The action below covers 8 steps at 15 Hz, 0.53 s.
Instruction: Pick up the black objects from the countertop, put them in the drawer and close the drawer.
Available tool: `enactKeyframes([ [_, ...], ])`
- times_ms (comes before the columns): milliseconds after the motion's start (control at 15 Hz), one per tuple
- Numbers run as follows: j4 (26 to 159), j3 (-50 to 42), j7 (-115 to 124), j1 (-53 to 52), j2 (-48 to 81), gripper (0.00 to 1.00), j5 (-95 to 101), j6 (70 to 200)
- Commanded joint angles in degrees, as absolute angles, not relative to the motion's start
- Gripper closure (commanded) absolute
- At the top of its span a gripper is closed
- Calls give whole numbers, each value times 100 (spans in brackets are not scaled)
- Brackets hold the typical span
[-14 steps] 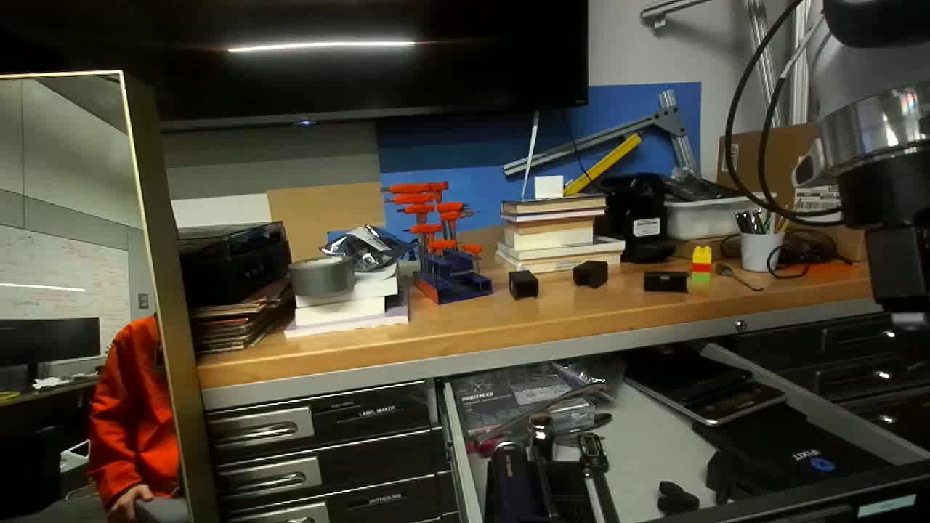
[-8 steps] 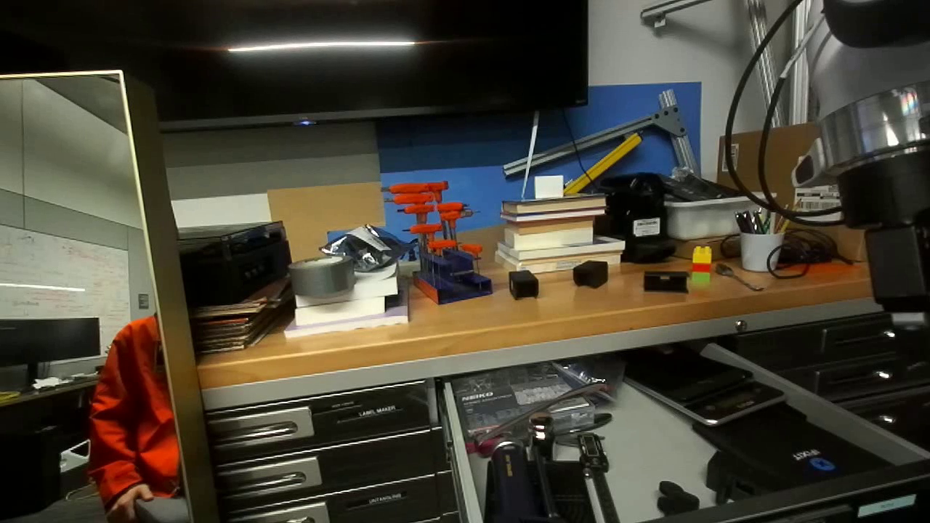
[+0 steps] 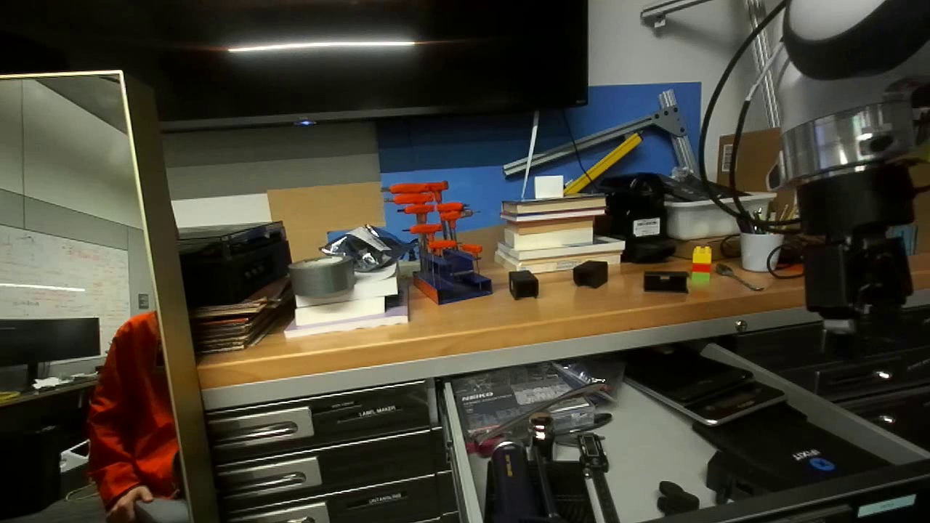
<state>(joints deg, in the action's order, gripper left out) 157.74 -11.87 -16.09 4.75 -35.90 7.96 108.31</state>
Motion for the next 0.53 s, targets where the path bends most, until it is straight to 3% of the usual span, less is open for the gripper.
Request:
enactKeyframes([
  [0,15248,-824,-809,499,-2627,0,736,11513],
  [467,13928,-237,886,680,-1226,0,1428,12588],
])
